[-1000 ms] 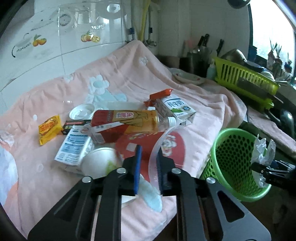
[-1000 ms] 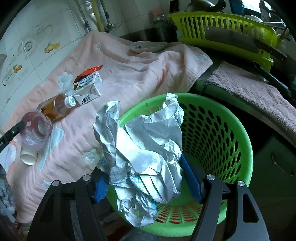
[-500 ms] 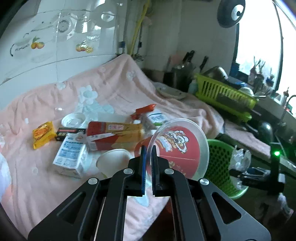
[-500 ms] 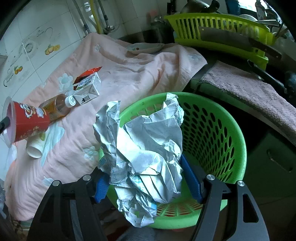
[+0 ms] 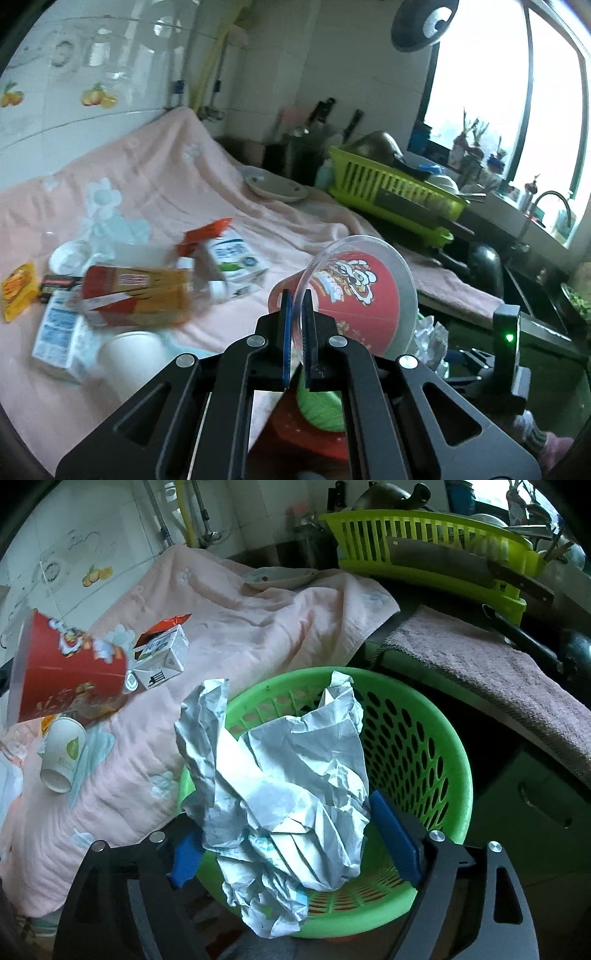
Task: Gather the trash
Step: 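Drop the foil and red cup into the green basket, opening both tools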
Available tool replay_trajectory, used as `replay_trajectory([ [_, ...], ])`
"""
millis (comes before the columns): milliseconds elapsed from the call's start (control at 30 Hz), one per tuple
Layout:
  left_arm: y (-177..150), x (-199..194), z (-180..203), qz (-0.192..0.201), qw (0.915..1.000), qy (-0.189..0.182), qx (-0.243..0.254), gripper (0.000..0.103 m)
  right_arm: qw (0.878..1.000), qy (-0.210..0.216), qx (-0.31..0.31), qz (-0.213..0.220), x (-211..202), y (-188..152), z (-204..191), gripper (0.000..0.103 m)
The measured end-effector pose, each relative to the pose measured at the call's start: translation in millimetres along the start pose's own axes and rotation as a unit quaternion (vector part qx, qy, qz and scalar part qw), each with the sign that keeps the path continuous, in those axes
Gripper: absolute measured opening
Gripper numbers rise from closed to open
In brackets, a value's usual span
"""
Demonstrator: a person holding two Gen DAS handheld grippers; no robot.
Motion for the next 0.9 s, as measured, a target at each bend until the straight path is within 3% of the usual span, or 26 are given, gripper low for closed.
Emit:
replay_trajectory([
  [167, 1.6, 24.1, 7.3, -0.013, 0.9998, -0.015, -0.001, 0.003, 1.000, 0.004, 0.001, 0.009, -3.9, 1.2, 4.0, 0.090],
  [467, -8.3, 69.3, 20.9, -0.053, 0.9978, -0.038, 0.005, 0.003, 1.000, -0.004, 0.015, 0.024, -17.2, 3.7, 17.3, 0.090],
  [700, -36.7, 113.1, 33.9, -0.113, 0.9918, -0.058, 0.012, 0.003, 0.999, -0.019, 0.033, 0.023, -24.7, -4.5, 38.0, 0.090],
  [900, -63.2, 144.0, 40.5, -0.177, 0.9815, -0.071, 0.012, 0.006, 0.998, -0.021, 0.057, 0.017, -23.8, -13.2, 54.7, 0.090],
])
Point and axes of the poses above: each gripper's, at about its wrist camera, not at the fingertips, and x roughly the way its jaws point, z to its right, y to its top, the point moved 3 cm from there along x, roughly the way its jaws point, and after that the axes turned 12 degrees about -y, right-handed, at the moved point
